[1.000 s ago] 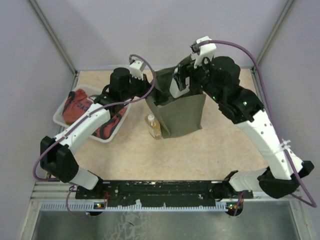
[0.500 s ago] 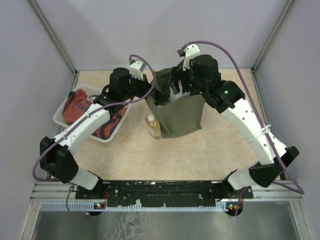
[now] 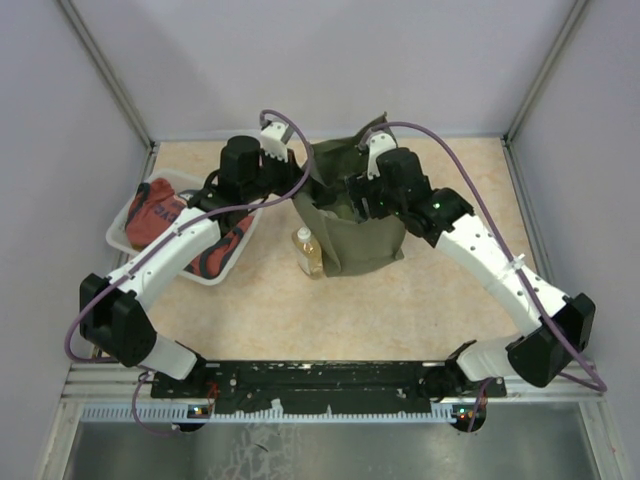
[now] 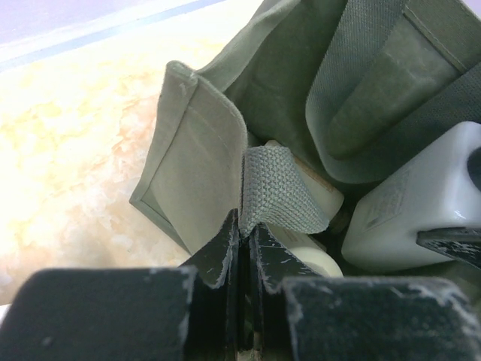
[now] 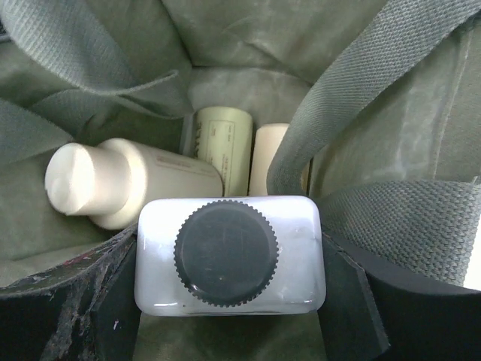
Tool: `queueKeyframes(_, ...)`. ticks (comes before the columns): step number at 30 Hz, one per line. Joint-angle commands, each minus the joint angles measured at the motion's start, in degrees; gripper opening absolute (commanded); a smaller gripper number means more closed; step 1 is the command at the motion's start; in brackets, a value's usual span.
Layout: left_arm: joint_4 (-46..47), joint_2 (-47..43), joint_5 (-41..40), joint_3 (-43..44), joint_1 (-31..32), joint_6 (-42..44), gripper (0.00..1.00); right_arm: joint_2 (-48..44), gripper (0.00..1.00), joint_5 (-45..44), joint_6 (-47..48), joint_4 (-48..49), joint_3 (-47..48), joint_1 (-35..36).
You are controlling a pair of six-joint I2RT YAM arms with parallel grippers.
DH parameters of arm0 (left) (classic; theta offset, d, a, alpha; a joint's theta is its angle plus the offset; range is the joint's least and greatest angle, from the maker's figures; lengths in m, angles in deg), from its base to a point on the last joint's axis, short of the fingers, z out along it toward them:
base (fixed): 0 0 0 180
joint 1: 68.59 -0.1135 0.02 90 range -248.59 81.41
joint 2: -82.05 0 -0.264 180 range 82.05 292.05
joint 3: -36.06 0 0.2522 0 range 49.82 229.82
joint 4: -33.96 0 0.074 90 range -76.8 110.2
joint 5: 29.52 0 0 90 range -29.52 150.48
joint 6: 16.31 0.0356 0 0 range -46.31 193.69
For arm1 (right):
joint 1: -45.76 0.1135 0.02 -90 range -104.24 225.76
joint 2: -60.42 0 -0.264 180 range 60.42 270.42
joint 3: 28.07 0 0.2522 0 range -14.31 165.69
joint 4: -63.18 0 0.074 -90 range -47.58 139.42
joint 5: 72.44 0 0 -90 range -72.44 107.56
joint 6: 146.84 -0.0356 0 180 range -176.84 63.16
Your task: Place the personal care products into the canvas bag
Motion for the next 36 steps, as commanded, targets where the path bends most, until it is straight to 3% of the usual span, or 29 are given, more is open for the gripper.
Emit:
queueKeyframes(1,-1.17,-1.40,0.79,0.52,-0.12,0.49,0.00,-0.93,0.00,-0.60,-0.81,8.93,-1.51,-1.48)
queueKeyframes(3,-1.22,-1.40,0.78,0.53,-0.12,0.51,0.00,0.16,0.03,-0.56,-0.68,8.73,-2.05,-1.89)
queueKeyframes(4,-1.17,-1.40,0.85,0.55,-0.13,0.44,0.00,0.64,0.09,-0.68,-0.60,8.40,-1.95,-2.01)
queueKeyframes(9,-1.08,-1.41,1.10,0.55,-0.10,0.38,0.00,1.09,0.50,-0.99,-0.04,6.40,0.88,-2.06)
queueKeyframes(11,-1.08,-1.32,1.12,0.54,-0.09,0.36,0.00,0.21,0.70,-0.61,0.22,6.07,2.49,-2.02)
queueKeyframes(15,-0.90,-0.99,1.30,0.54,-0.10,0.11,0.00,-0.81,0.89,0.74,1.06,4.42,6.45,-2.02)
queueKeyframes(19,-0.79,-0.66,1.57,0.62,-0.07,-0.18,0.00,-1.27,0.97,1.44,1.90,3.08,9.13,-2.02)
queueKeyframes(25,-1.24,-0.16,1.20,1.23,-0.07,-0.02,0.00,-4.58,0.99,2.00,1.88,2.54,10.15,1.02)
queueKeyframes(36,-1.76,0.44,1.01,2.14,-0.07,0.08,0.00,-10.62,0.99,-3.55,3.33,2.33,2.69,27.65)
